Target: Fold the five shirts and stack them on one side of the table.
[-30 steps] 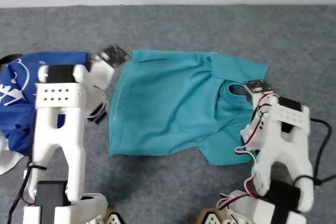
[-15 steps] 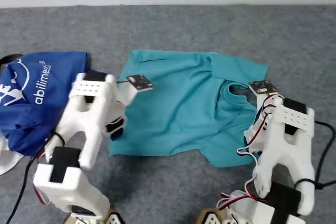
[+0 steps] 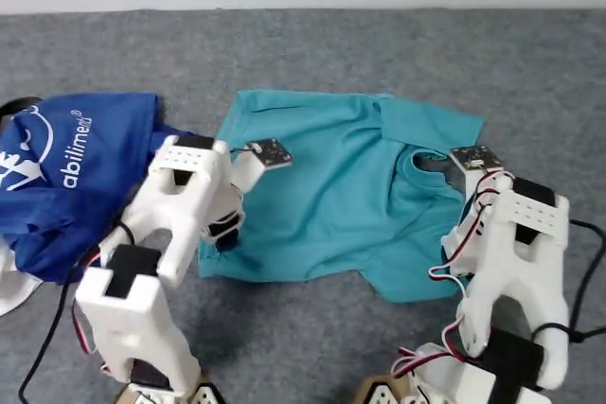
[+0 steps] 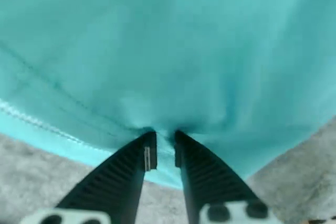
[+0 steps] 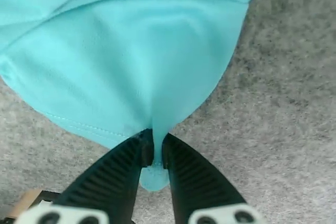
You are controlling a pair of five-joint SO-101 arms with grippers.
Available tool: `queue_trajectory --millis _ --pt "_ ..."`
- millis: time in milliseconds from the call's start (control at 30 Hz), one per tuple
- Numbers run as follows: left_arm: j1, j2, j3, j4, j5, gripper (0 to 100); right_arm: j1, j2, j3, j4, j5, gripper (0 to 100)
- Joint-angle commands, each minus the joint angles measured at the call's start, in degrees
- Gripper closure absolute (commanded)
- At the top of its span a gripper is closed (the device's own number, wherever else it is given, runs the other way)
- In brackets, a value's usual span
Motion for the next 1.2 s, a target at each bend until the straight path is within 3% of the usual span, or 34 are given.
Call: queue_trajectory --millis 0,233,467,633,867,1167 --pt "-4.84 3.16 -8.92 -0.44 -1.14 93 2.15 -2.68 -4.92 0.75 0.53 99.0" --pt "-7.38 4.48 -23.43 12.57 -1.41 93 2.33 -2.42 -5.89 1.71 0.62 99.0" --pt "-5.36 4.40 -29.32 22.33 -1.41 93 2.15 -2.42 -5.89 1.45 0.62 99.0" --pt "-2.46 -2.55 -24.40 22.42 -1.23 93 2.15 -2.42 -5.89 1.45 0.70 99.0" --pt "4.92 -19.34 -5.67 21.71 -1.41 93 2.15 -2.42 -5.89 1.45 0.70 99.0" --pt "0.70 -21.98 7.43 11.25 -1.32 80 2.15 -2.33 -5.89 1.54 0.70 99.0"
